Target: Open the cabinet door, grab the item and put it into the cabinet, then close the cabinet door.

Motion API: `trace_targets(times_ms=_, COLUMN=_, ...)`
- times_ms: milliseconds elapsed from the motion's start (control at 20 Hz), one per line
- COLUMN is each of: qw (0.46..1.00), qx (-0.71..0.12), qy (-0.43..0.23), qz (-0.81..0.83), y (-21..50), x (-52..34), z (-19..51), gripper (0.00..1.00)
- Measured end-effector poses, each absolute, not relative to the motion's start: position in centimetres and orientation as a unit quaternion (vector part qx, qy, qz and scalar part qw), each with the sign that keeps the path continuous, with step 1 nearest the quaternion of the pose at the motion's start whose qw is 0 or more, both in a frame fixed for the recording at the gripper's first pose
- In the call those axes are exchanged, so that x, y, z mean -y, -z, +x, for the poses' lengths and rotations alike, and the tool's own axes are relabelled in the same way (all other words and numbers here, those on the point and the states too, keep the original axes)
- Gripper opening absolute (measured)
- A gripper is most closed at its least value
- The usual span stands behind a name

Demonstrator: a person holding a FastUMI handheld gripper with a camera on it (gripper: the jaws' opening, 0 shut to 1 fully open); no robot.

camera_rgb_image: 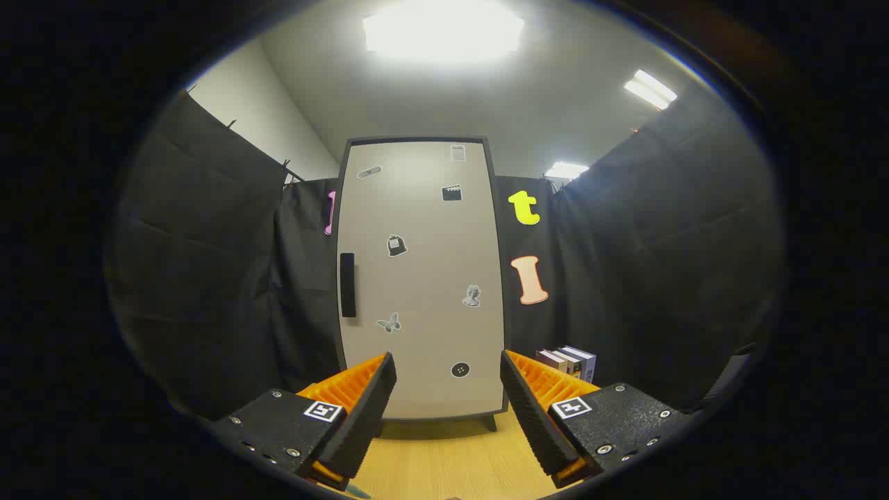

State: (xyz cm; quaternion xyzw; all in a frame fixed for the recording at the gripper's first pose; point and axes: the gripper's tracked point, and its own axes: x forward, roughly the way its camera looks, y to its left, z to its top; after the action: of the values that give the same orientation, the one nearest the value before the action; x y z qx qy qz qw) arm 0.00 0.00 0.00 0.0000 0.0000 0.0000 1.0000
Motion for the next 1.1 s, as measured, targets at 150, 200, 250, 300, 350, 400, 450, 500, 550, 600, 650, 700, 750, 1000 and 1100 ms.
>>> trace_targets(times_ms=150, qw=1.0, qx=-0.003, qy=0.003, qz=0.001, y=0.13, x=0.14, z=0.04, gripper=0.94)
trace_targets(times_ms=200, qw=1.0, qx=-0.002, qy=0.004, qz=0.001, y=0.18, x=0.21, z=0.07, gripper=0.93)
trace_targets(times_ms=250, qw=1.0, qx=-0.003, qy=0.004, qz=0.001, y=0.22, x=0.24, z=0.08, gripper=0.93)
trace_targets(times_ms=300, qw=1.0, qx=-0.003, qy=0.005, qz=0.001, y=0.36, x=0.3, z=0.07, gripper=0.94)
trace_targets(times_ms=350, qw=1.0, qx=-0.004, qy=0.004, qz=0.002, y=0.37, x=0.29, z=0.04, gripper=0.93)
trace_targets(times_ms=400, qw=1.0, qx=-0.006, qy=0.004, qz=0.003, y=0.49, x=0.36, z=0.04, gripper=0.93)
trace_targets(times_ms=450, qw=1.0, qx=-0.006, qy=0.004, qz=0.004, y=0.45, x=0.4, z=-0.02, gripper=0.93)
trace_targets(times_ms=500, qw=1.0, qx=-0.006, qy=0.004, qz=0.005, y=0.51, x=0.48, z=-0.07, gripper=0.93)
trace_targets(times_ms=550, qw=1.0, qx=-0.006, qy=0.004, qz=0.006, y=0.44, x=0.5, z=-0.04, gripper=0.93)
trace_targets(times_ms=600, qw=1.0, qx=-0.006, qy=0.004, qz=0.007, y=0.4, x=0.49, z=-0.08, gripper=0.93)
trace_targets(times_ms=650, qw=1.0, qx=-0.005, qy=0.003, qz=0.007, y=0.33, x=0.46, z=-0.06, gripper=0.93)
trace_targets(times_ms=700, qw=1.0, qx=-0.005, qy=0.003, qz=0.007, y=0.33, x=0.46, z=-0.01, gripper=0.93)
trace_targets(times_ms=750, qw=1.0, qx=-0.004, qy=0.003, qz=0.007, y=0.2, x=0.47, z=0.03, gripper=0.93)
trace_targets(times_ms=1000, qw=1.0, qx=-0.002, qy=0.003, qz=0.007, y=0.02, x=0.47, z=-0.02, gripper=0.93)
trace_targets(times_ms=1100, qw=1.0, qx=-0.002, qy=0.002, qz=0.006, y=-0.11, x=0.48, z=0.05, gripper=0.93)
